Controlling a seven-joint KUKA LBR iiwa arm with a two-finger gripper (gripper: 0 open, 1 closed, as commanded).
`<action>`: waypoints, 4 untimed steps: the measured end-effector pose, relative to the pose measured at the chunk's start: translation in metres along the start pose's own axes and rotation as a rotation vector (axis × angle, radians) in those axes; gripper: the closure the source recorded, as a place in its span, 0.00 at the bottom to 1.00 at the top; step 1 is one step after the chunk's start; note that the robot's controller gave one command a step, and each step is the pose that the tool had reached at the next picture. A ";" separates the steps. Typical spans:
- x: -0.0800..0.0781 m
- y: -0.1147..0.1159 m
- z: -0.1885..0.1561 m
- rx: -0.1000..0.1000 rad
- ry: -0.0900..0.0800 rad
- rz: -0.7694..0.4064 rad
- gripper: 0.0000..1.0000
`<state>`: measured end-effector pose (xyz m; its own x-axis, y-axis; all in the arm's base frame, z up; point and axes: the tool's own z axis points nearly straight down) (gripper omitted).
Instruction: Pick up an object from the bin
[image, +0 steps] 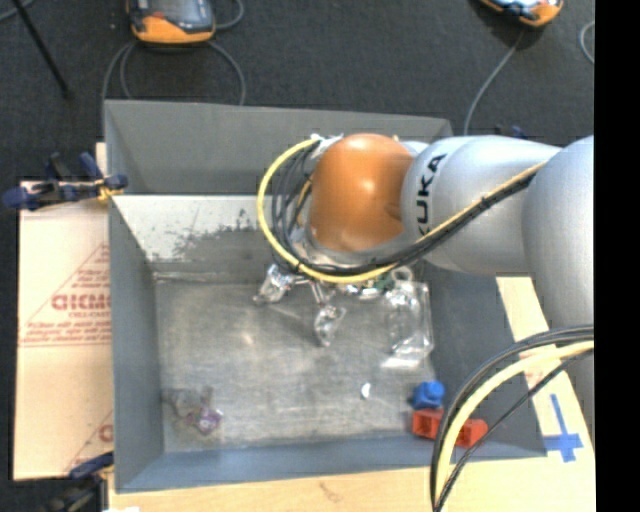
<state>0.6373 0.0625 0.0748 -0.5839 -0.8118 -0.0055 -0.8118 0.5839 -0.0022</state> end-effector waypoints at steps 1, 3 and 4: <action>0.022 -0.042 -0.081 0.010 -0.003 0.091 0.00; 0.182 -0.010 -0.009 0.003 -0.002 0.021 0.00; 0.194 -0.069 -0.017 0.002 -0.001 0.068 0.00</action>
Offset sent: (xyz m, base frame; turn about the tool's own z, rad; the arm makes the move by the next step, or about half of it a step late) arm 0.0162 -0.0391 0.0739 0.0819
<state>0.5799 -0.1358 0.0904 -0.6373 -0.7705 -0.0067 -0.7705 0.6374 -0.0037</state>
